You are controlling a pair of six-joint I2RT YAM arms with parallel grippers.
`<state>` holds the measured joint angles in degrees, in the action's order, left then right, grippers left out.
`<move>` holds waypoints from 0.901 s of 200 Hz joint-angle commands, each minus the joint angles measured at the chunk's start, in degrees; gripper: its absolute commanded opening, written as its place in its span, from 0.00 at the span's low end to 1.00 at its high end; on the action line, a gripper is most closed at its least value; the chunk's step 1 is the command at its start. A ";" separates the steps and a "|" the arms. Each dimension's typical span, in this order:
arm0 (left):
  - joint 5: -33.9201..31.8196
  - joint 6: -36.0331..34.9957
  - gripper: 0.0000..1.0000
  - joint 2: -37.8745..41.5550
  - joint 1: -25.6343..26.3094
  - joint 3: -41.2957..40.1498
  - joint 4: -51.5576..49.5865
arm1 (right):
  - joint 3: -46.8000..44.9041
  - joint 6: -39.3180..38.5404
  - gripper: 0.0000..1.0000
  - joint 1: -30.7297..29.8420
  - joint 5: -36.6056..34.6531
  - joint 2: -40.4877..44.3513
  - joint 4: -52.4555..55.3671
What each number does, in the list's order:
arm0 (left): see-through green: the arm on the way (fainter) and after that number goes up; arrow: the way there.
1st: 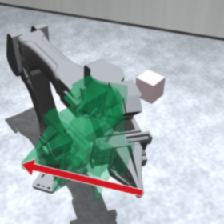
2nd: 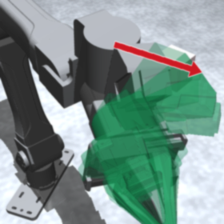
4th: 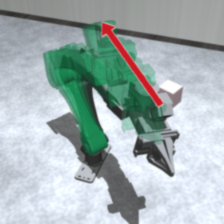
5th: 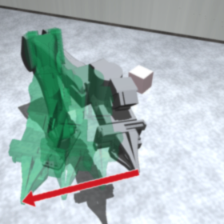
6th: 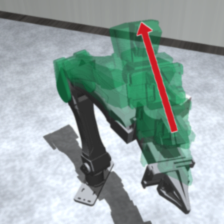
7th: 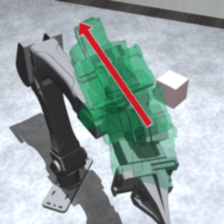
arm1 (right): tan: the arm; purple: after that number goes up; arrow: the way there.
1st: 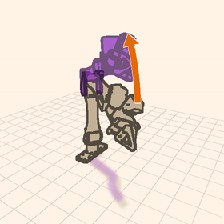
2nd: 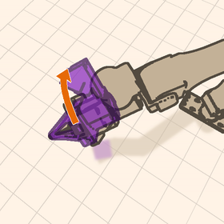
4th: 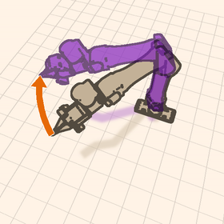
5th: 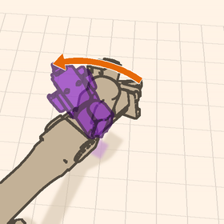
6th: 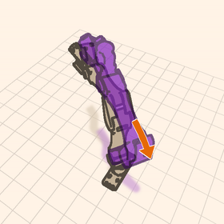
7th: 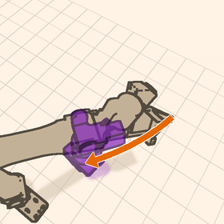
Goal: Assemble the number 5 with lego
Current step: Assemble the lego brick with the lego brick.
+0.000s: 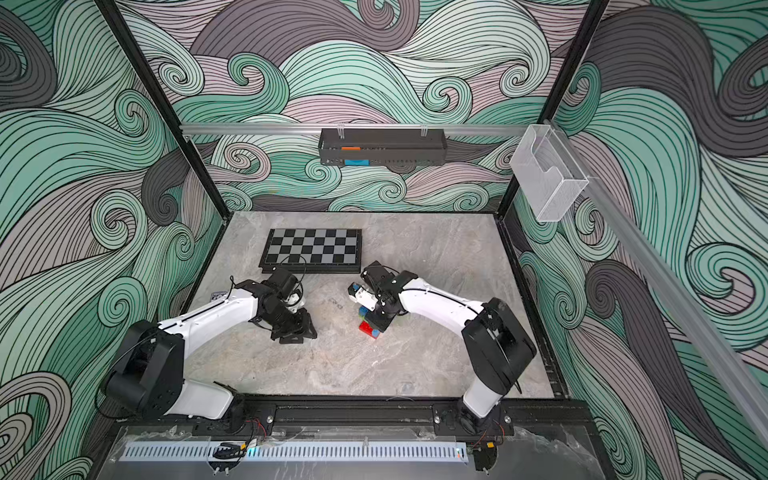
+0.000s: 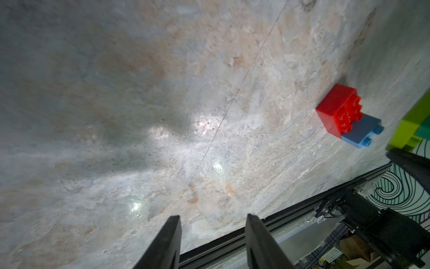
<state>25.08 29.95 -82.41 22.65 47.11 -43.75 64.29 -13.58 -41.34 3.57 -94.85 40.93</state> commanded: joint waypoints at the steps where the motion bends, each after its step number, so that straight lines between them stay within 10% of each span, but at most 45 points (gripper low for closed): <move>1: -0.30 -0.59 0.49 0.29 0.26 0.22 -1.13 | -1.00 -1.29 0.31 0.39 0.70 0.00 0.95; 180: -0.95 -0.94 0.49 -0.21 0.12 0.37 -1.53 | -0.90 -1.52 0.30 0.02 1.78 -6.93 1.69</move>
<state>24.84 29.93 -82.41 22.65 47.09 -43.79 64.05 -14.85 -41.12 6.59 -97.89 40.77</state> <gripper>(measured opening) 0.492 0.358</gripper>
